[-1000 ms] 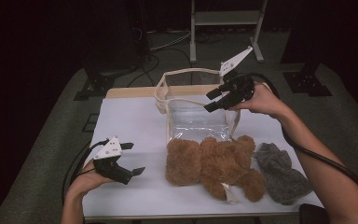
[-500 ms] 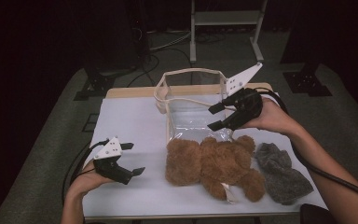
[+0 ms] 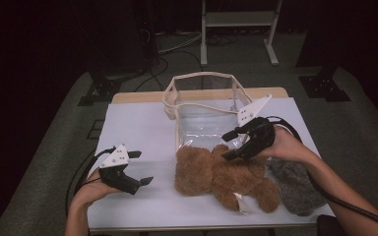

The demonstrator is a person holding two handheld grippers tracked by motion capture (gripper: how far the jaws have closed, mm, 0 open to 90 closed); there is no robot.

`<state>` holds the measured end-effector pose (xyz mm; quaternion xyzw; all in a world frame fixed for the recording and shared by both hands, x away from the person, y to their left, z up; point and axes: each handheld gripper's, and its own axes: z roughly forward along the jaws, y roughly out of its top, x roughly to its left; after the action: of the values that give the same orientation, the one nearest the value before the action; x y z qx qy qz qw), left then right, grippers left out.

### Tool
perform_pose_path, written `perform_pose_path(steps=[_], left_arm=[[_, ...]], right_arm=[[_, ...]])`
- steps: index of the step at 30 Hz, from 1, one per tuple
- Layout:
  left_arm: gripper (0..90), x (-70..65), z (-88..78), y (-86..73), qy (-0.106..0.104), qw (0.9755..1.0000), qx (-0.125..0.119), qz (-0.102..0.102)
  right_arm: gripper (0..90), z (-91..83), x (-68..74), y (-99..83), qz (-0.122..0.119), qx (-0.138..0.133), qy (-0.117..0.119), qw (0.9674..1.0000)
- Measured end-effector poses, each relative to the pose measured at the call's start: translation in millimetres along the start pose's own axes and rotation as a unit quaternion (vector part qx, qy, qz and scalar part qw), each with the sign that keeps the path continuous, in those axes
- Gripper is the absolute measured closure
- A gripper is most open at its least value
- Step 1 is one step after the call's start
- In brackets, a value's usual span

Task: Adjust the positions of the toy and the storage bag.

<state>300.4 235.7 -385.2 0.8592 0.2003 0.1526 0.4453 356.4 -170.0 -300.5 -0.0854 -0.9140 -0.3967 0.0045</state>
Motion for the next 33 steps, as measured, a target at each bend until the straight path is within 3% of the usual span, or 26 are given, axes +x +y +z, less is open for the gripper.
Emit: perform_pose_path(steps=[14,25,33], left_arm=[[5.8,2.2,0.5,-3.1,0.005,1.0000,-0.001,-0.006],[5.8,4.5,3.0,-5.0,0.018,0.9997,-0.011,-0.011],[5.7,7.5,7.2,-8.6,0.040,0.9987,-0.023,-0.021]], right_arm=[[27.3,35.7,2.8,-25.9,0.003,0.031,-0.012,0.9994],[24.5,46.8,4.2,-35.4,-0.005,0.044,-0.029,0.9986],[20.8,54.4,7.5,-37.9,-0.018,0.059,-0.037,0.9974]])
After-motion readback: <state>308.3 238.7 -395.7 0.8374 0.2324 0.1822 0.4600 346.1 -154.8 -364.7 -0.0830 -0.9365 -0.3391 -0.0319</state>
